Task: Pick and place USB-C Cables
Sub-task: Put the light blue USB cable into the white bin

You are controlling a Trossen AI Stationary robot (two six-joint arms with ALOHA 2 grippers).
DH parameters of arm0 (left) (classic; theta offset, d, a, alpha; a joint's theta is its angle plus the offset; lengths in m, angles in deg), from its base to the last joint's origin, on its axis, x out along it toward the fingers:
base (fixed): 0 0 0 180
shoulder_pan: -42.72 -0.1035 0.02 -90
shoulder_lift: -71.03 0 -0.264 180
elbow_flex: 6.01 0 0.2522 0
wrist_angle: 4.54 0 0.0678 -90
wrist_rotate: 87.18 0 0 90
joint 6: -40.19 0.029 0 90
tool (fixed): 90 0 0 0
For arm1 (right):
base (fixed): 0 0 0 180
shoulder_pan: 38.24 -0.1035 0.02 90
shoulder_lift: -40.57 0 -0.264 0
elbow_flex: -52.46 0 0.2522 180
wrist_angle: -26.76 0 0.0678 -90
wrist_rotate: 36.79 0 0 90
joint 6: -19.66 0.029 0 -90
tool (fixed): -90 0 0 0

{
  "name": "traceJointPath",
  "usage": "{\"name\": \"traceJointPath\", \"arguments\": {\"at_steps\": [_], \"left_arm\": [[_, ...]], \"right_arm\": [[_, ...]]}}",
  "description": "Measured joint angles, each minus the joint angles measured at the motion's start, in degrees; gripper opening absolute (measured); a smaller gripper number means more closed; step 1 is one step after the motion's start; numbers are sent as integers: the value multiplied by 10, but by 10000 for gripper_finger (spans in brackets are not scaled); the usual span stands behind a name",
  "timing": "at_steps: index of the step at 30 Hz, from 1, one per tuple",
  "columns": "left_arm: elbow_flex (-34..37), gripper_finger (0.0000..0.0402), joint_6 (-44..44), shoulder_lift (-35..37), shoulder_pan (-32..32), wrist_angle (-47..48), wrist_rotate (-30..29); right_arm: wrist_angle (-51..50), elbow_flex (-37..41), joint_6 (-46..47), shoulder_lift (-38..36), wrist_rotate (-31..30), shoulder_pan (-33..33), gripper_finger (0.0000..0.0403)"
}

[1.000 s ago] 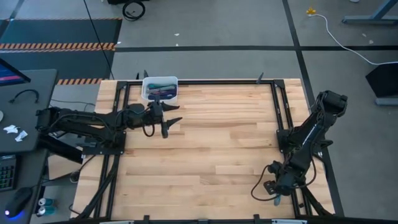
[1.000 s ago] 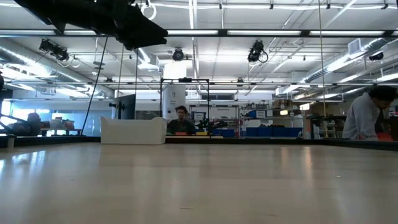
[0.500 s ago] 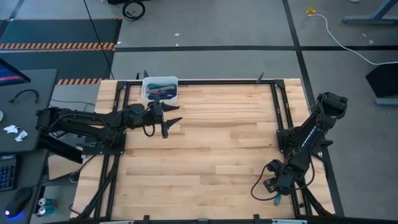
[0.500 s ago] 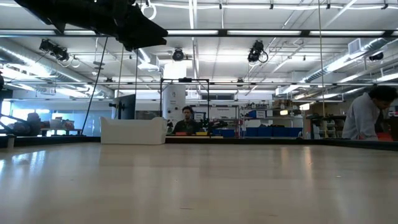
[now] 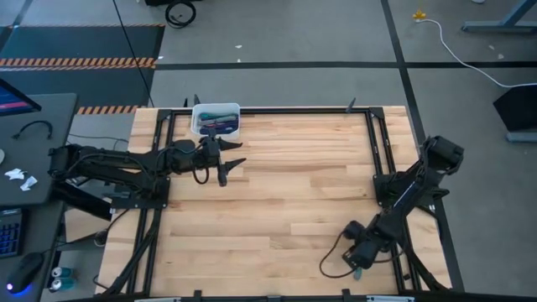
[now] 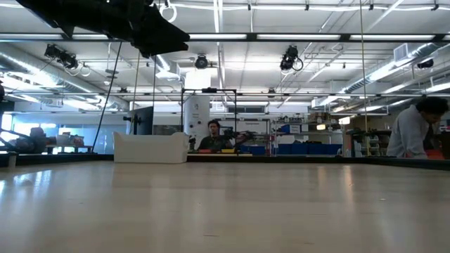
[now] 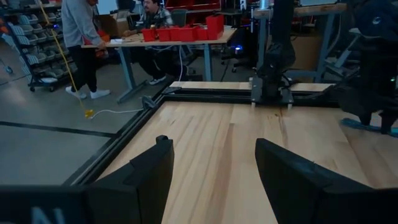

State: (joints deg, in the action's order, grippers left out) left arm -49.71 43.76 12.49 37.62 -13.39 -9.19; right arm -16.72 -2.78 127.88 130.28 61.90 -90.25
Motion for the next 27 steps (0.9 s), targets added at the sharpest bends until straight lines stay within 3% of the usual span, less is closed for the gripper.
{"name": "traceJointPath", "arguments": {"at_steps": [5, 13, 19, 27], "left_arm": [[0, 231, 0, 0, 0, 0, 0], [0, 231, 0, 0, 0, 2, 0], [0, 231, 0, 0, 0, 8, 0], [0, 231, 0, 0, 0, 25, 0]], "right_arm": [[28, -23, -69, 18, -84, 34, 180], [-60, -82, -154, 32, -141, 75, 177], [-200, -163, -67, 30, -139, 79, 171], [-144, -155, -13, 69, -123, 67, 197]]}}
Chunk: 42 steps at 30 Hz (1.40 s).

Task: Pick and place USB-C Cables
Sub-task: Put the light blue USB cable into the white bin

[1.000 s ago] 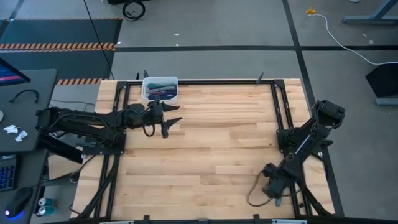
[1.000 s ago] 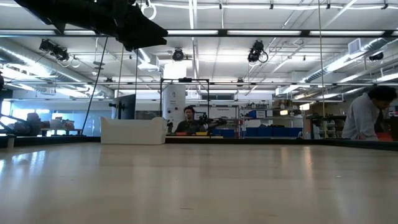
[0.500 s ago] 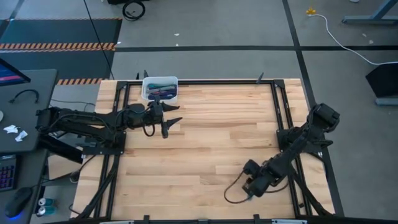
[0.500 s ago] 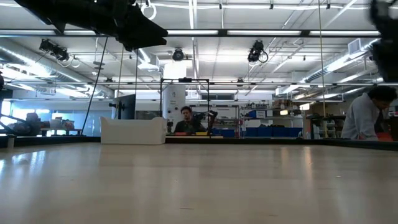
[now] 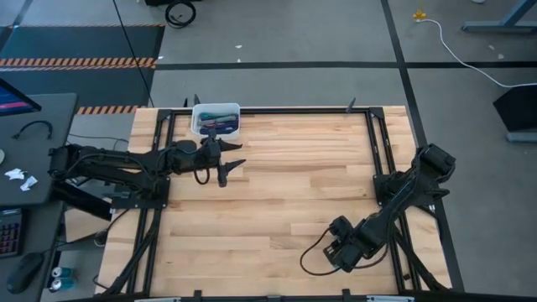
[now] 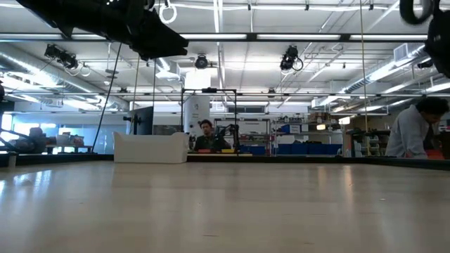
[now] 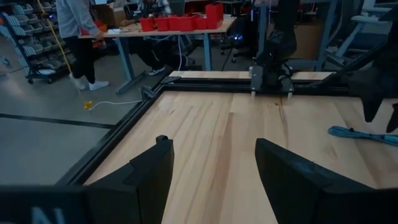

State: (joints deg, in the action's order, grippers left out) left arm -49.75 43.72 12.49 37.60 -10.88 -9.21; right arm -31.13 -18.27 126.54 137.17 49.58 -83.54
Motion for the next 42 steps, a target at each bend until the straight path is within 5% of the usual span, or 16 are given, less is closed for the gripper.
{"name": "traceJointPath", "arguments": {"at_steps": [10, 14, 20, 24, 29, 33, 37, 42], "left_arm": [[0, 231, 0, 0, 0, 7, 0], [0, 231, 0, 0, 0, 8, -6], [0, 231, -10, 0, 0, 14, -13], [0, 231, -18, 0, -1, 23, -15], [0, 231, -15, 0, 9, 30, -13], [0, 231, 14, 0, 39, 27, -13], [0, 231, 54, -17, 89, -7, -13], [0, 231, 123, -77, 149, -98, 13]], "right_arm": [[36, -9, -28, 84, 23, 17, 213], [19, -18, -62, 92, 14, 16, 168], [3, -16, -138, 86, 0, 7, 45], [-32, -8, -192, 46, -67, 1, 19], [-21, 4, -294, -31, -245, -11, 18], [104, 59, -406, -83, -385, 0, 15], [356, 146, -568, -101, -447, 48, 15], [845, 238, -884, -67, -398, 139, 15]]}}
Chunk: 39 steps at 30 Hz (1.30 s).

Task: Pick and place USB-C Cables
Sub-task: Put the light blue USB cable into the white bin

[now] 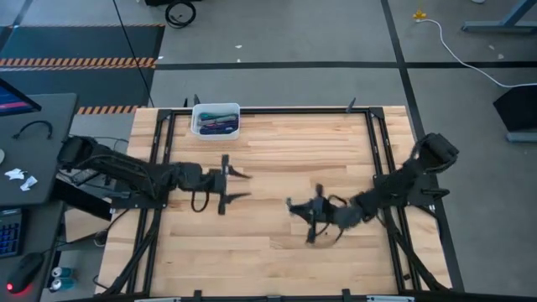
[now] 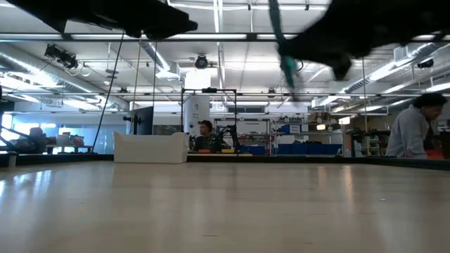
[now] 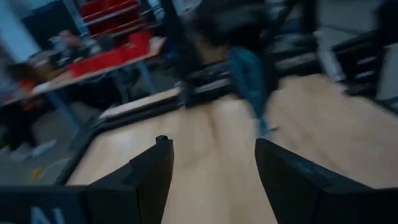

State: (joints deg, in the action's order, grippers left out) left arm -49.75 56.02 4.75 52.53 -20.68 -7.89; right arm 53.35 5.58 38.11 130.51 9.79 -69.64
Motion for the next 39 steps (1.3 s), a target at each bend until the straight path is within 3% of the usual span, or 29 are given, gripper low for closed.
{"name": "traceJointPath", "arguments": {"at_steps": [2, 4, 9, 15, 23, 28, 34, 39], "left_arm": [[0, 231, 2, -32, 14, -42, 14], [0, 231, -6, -58, 22, -71, 17], [0, 236, -62, -108, 25, -210, 16], [-5, 279, -95, -118, 25, -254, 61], [-78, 297, -131, -118, 26, -133, 43], [-127, 263, -117, -118, 26, -30, 33], [-151, 188, -103, -142, 28, -23, 33], [-156, 103, -73, -152, 33, -24, 32]], "right_arm": [[165, 10, -106, 26, 69, 38, 15], [268, 6, -175, 50, 138, 70, 15], [279, -41, -230, 81, 249, 125, 15], [221, -78, -251, 95, 261, 141, 15], [207, -82, -257, 94, 245, 152, 15], [203, -82, -257, 94, 234, 151, 15], [203, -82, -257, 94, 218, 151, 15], [201, -82, -246, 94, 216, 150, 25]]}}
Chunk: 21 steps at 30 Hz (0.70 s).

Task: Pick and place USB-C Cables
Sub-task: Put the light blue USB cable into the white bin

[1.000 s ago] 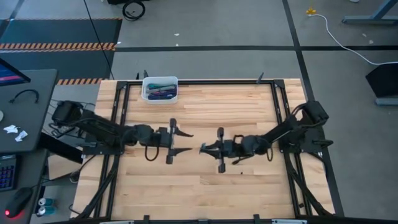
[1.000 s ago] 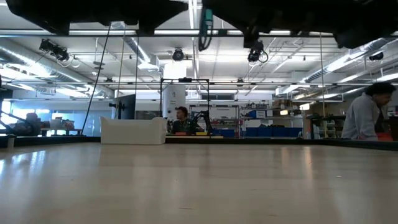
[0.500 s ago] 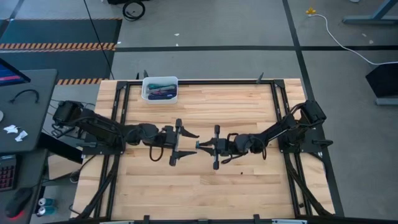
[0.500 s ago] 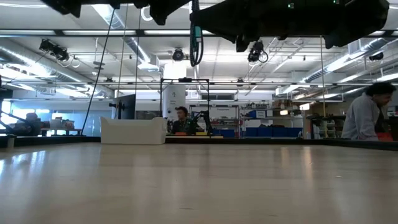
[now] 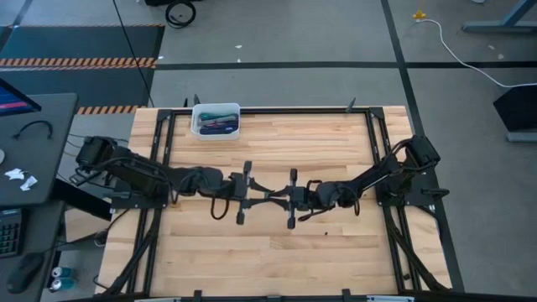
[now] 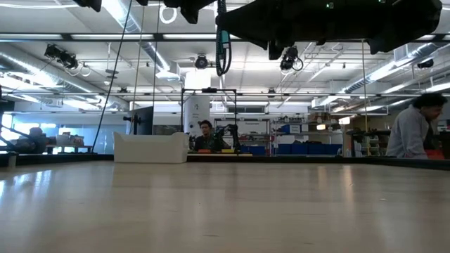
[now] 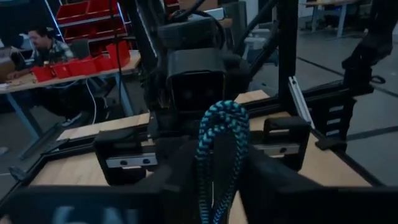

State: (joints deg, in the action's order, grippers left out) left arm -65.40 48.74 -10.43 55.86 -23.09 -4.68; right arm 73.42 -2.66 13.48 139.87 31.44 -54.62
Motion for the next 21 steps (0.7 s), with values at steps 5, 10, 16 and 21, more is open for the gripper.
{"name": "traceJointPath", "arguments": {"at_steps": [5, 10, 16, 21], "left_arm": [[-1, 21, 47, 0, 20, 16, -18], [-75, 27, 61, 14, 54, 202, -131], [-224, 22, 55, 16, 46, 553, -322], [-297, 22, 81, 17, -75, 707, -332]], "right_arm": [[-39, -1, 4, -3, 10, 0, 69], [-213, 0, 18, -57, -42, -6, 105], [-439, 0, 101, -148, -131, -18, 116], [-485, 0, 141, -174, -137, -22, 115]]}}
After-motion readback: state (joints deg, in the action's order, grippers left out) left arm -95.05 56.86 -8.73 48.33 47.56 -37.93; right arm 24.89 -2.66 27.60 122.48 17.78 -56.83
